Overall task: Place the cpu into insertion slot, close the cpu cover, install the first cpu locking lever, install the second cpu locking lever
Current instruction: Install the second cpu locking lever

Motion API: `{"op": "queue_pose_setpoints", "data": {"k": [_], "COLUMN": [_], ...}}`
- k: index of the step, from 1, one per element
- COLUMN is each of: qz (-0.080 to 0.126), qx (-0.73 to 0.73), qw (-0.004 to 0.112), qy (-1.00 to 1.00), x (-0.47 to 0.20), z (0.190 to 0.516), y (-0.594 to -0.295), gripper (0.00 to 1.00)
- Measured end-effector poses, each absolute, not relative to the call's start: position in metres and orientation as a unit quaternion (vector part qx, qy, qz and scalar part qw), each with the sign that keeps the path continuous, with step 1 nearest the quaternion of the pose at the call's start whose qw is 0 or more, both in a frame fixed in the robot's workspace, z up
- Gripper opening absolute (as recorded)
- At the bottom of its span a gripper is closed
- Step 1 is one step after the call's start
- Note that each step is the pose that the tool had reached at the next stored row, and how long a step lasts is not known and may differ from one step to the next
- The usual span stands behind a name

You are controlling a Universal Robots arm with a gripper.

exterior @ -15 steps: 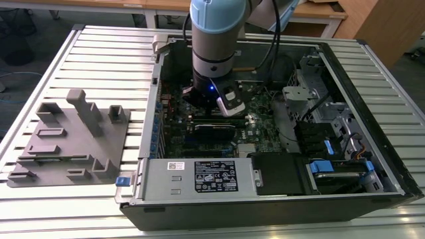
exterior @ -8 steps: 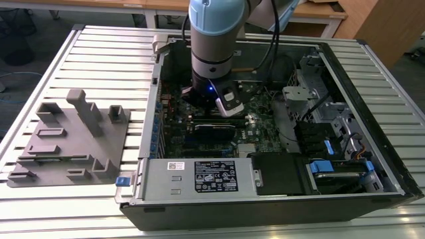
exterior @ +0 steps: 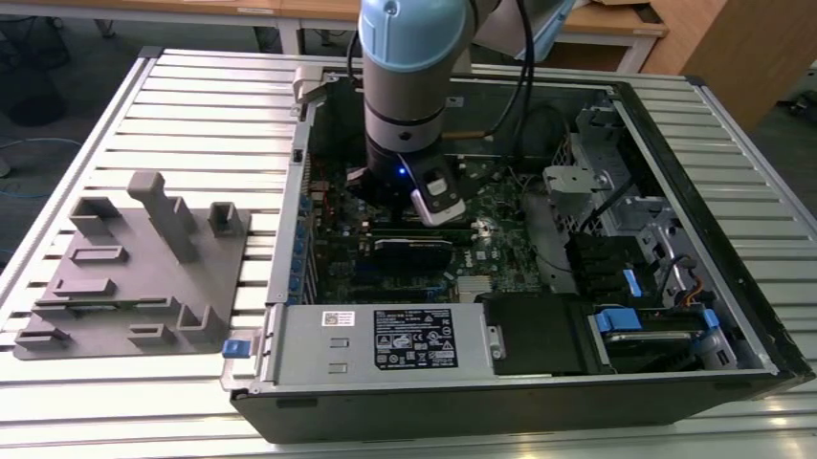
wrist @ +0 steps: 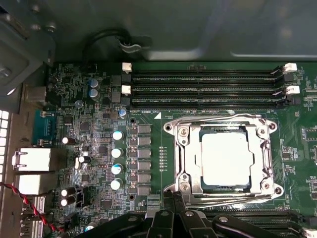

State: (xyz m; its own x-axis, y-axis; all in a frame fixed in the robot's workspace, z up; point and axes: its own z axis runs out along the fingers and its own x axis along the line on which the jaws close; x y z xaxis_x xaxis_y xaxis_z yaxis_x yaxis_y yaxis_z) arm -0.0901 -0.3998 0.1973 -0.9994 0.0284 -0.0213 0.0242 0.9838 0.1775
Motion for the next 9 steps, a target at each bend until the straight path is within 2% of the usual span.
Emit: {"op": "queue_pose_setpoints", "data": {"k": [9], "qz": [0.098], "qx": [0.013], "qw": [0.012], "qy": [0.995], "x": [-0.0904], "z": [0.1961], "y": [-0.3997], "gripper": [0.11]}}
